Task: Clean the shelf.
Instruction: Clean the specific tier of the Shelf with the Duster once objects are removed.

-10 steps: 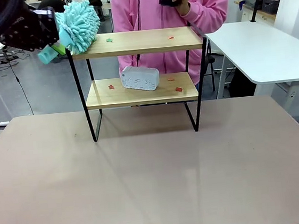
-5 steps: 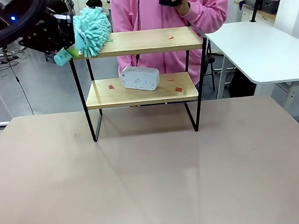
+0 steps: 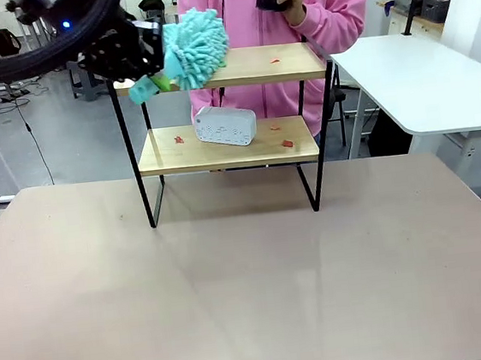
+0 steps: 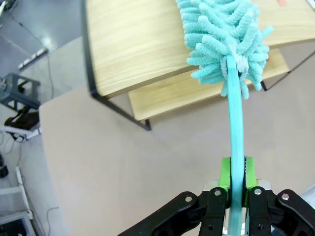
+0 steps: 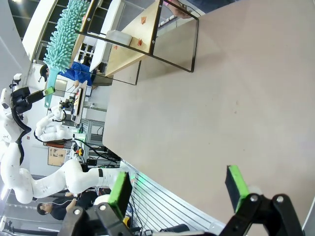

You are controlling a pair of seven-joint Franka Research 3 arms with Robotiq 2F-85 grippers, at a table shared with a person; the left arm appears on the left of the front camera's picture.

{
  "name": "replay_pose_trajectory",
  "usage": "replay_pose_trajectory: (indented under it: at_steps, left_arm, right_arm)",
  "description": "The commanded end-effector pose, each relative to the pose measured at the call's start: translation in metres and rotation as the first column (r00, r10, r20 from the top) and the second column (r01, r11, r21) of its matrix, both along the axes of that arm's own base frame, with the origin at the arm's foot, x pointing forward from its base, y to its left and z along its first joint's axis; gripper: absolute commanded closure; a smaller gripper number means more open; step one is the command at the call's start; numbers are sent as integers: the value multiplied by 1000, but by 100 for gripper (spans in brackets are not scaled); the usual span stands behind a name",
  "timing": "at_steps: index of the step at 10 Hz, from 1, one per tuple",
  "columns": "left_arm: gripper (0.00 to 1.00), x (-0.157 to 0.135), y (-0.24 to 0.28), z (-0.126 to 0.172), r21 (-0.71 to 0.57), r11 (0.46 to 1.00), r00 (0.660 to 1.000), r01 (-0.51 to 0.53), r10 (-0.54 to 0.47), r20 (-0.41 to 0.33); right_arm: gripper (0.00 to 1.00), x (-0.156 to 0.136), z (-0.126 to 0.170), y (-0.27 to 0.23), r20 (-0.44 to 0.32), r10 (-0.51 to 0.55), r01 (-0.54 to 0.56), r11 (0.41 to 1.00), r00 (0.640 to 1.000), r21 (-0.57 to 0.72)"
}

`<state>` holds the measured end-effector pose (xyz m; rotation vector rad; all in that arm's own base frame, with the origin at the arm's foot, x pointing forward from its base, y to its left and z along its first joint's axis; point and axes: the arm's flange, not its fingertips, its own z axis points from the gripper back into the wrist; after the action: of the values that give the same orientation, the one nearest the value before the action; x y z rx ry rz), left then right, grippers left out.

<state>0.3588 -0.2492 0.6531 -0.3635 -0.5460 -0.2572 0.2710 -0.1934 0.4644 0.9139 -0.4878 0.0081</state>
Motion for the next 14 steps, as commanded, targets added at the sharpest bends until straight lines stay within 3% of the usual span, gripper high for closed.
replay_pose_trajectory:
  at_steps: [1,4,9,13,14]
  left_arm:
    - [87,7,-4,6,-10,994,994,113,-113,-4]
    - [87,12,-10,10,-17,965,964,261,-261,-40]
    - [87,18,30,23,-20,851,848,525,-525,-69]
    - [87,9,91,32,-122,610,589,783,-790,-172]
    - [87,7,97,35,-115,642,626,758,-765,-149]
  right_arm:
    - [0,1,-1,1,32,8,-8,1000,999,9]
    - [0,1,-1,1,32,8,-8,1000,999,9]
    - [0,1,-1,1,32,8,-8,1000,999,9]
    - [0,1,-1,1,32,8,-8,1000,999,9]
    - [0,1,-1,1,32,8,-8,1000,999,9]
